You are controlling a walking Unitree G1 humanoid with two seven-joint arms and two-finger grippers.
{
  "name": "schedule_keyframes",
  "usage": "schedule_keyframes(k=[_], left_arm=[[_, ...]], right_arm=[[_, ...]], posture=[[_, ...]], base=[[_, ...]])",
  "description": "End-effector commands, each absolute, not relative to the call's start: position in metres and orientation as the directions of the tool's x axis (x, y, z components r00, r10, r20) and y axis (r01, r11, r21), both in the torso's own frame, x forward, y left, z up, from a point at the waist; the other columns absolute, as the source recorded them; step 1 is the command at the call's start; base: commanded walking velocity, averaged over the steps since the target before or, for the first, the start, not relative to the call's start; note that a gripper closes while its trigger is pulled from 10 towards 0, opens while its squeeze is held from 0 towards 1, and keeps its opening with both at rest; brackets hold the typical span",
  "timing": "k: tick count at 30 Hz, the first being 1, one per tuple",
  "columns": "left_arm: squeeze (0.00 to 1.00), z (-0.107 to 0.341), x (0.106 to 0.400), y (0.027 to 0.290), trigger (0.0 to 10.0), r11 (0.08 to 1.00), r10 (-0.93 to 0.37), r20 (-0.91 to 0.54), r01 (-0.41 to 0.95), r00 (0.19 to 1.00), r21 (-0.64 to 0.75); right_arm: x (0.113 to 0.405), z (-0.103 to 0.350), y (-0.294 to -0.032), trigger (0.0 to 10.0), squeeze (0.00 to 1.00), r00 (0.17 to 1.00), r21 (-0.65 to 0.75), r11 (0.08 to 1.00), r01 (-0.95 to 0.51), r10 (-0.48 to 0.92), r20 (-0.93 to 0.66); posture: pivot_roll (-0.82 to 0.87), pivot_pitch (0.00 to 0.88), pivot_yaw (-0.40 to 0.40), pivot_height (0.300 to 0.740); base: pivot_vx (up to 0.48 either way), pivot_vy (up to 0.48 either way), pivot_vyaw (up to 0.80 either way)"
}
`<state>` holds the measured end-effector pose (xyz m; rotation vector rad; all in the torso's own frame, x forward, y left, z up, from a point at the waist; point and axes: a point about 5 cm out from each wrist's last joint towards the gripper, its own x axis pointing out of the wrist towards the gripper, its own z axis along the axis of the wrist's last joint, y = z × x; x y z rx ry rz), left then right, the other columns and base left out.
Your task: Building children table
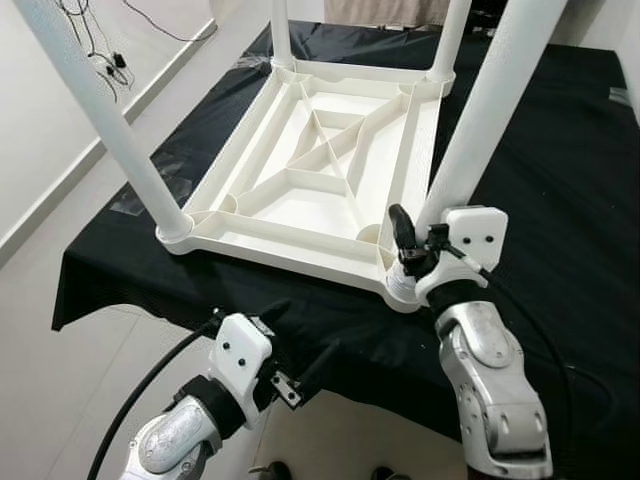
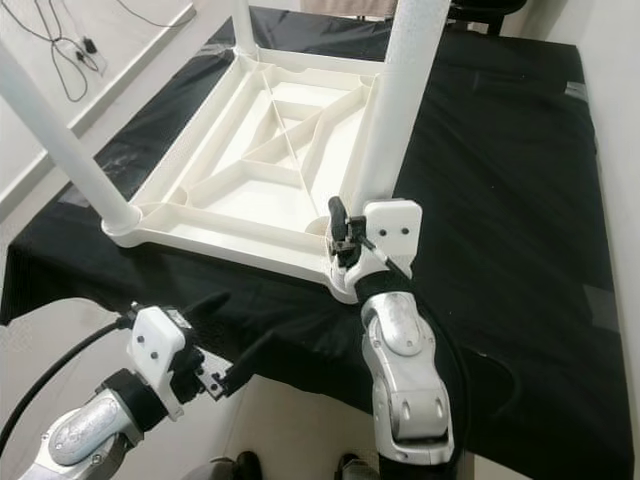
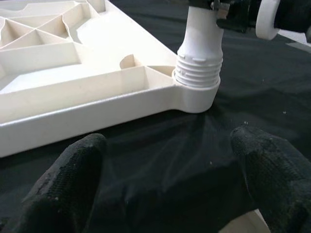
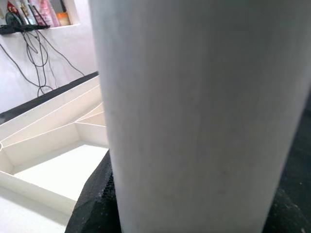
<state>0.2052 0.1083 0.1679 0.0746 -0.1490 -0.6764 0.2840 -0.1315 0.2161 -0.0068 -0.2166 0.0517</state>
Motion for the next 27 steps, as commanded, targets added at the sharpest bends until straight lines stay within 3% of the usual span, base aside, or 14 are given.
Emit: schedule_keyframes(k=[1, 5, 9, 15, 16, 18, 19, 23, 27], left_arm=[[0.0, 0.164, 0.205, 0.111, 10.0, 0.777, -0.629, 0.097, 0.618, 0.771, 0.119], [0.0, 0.165, 0.207, 0.112, 10.0, 0.778, -0.627, 0.102, 0.616, 0.772, 0.122], [0.0, 0.176, 0.217, 0.117, 10.0, 0.805, -0.593, 0.142, 0.58, 0.793, 0.122], [0.0, 0.232, 0.244, 0.132, 10.0, 0.818, -0.549, 0.314, 0.575, 0.775, 0.013], [1.0, 0.248, 0.247, 0.131, 10.0, 0.787, -0.578, 0.357, 0.617, 0.734, 0.007], [1.0, 0.273, 0.249, 0.129, 10.0, 0.729, -0.631, 0.417, 0.684, 0.655, 0.029], [1.0, 0.273, 0.249, 0.129, 10.0, 0.729, -0.631, 0.417, 0.684, 0.655, 0.029], [1.0, 0.315, 0.255, 0.116, 10.0, 0.599, -0.72, 0.492, 0.796, 0.489, 0.085], [1.0, 0.332, 0.262, 0.105, 10.0, 0.498, -0.772, 0.499, 0.863, 0.394, 0.088]], right_arm=[[0.288, 0.183, -0.15, 10.0, 0.0, 0.996, 0.015, 0.998, 0.068, -0.069, 0.057], [0.29, 0.184, -0.15, 10.0, 0.0, 0.996, 0.022, 0.998, 0.065, -0.066, 0.06], [0.294, 0.185, -0.138, 10.0, 0.0, 0.997, 0.064, 0.997, -0.04, 0.035, 0.067], [0.304, 0.191, -0.134, 10.0, 0.0, 0.989, 0.047, 0.993, -0.111, 0.106, 0.098], [0.306, 0.192, -0.134, 10.0, 0.0, 0.989, 0.045, 0.993, -0.113, 0.108, 0.103], [0.308, 0.194, -0.135, 10.0, 0.0, 0.987, 0.045, 0.992, -0.117, 0.111, 0.113], [0.308, 0.194, -0.135, 10.0, 0.0, 0.987, 0.045, 0.992, -0.117, 0.111, 0.113], [0.307, 0.195, -0.126, 10.0, 0.0, 0.981, 0.05, 0.987, -0.152, 0.144, 0.132], [0.306, 0.195, -0.118, 10.0, 0.0, 0.975, 0.053, 0.982, -0.183, 0.174, 0.141]], posture=[[0.05, 0.265, 0.065, 0.74], [0.05, 0.262, 0.066, 0.74], [0.05, 0.255, 0.065, 0.74], [0.06, 0.239, 0.059, 0.74], [0.06, 0.232, 0.06, 0.74], [0.06, 0.226, 0.062, 0.74], [0.06, 0.226, 0.062, 0.74], [0.06, 0.213, 0.072, 0.74], [0.05, 0.208, 0.077, 0.74]], base=[[0.0, 0.0, 0.0], [0.0, 0.0, 0.0], [0.0, 0.0, 0.0], [0.0, 0.0, 0.0], [0.0, 0.0, 0.0], [0.0, 0.0, 0.0], [0.0, 0.0, 0.0], [0.0, 0.0, 0.0], [0.0, 0.0, 0.0]])
